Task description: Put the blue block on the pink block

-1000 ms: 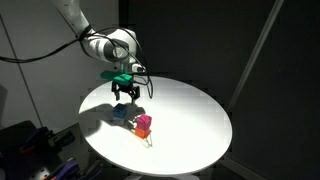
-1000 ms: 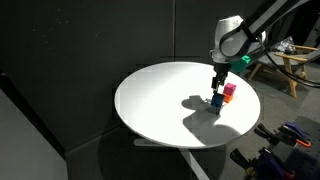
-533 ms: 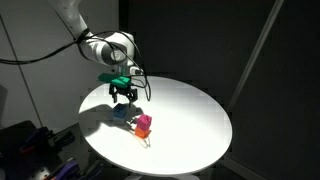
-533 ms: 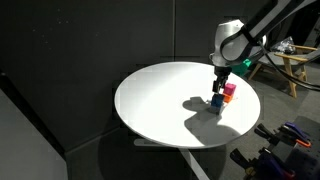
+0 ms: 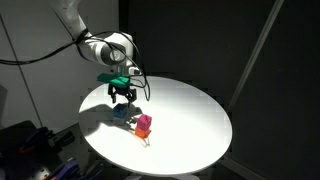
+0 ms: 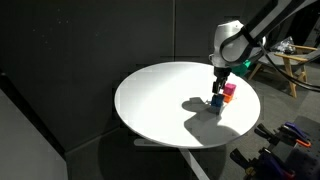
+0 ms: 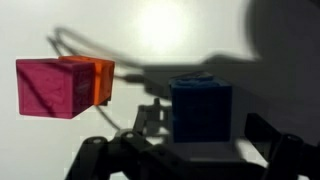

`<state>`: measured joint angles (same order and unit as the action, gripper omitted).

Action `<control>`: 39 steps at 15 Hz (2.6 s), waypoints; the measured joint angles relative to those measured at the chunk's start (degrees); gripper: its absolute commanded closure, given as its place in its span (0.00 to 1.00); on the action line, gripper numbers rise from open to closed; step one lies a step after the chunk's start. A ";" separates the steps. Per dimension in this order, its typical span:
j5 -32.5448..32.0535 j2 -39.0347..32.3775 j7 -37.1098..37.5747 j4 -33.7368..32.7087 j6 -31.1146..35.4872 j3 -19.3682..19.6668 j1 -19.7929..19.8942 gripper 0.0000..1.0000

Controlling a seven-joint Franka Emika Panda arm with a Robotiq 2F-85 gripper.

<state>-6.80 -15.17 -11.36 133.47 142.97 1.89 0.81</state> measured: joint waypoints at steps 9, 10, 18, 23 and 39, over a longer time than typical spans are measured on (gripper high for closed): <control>-2.31 -1.35 0.39 0.05 0.74 0.03 0.00 0.00; -2.54 -1.60 0.60 0.05 0.79 0.04 0.00 0.00; -2.94 -2.75 1.98 0.04 0.94 0.14 -0.07 0.60; -3.09 -2.74 4.10 -0.29 0.94 0.24 -0.17 0.69; -6.95 4.33 12.26 -2.93 -5.04 1.44 -1.97 0.69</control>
<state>-13.75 -10.84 0.89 130.54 137.93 3.33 -1.16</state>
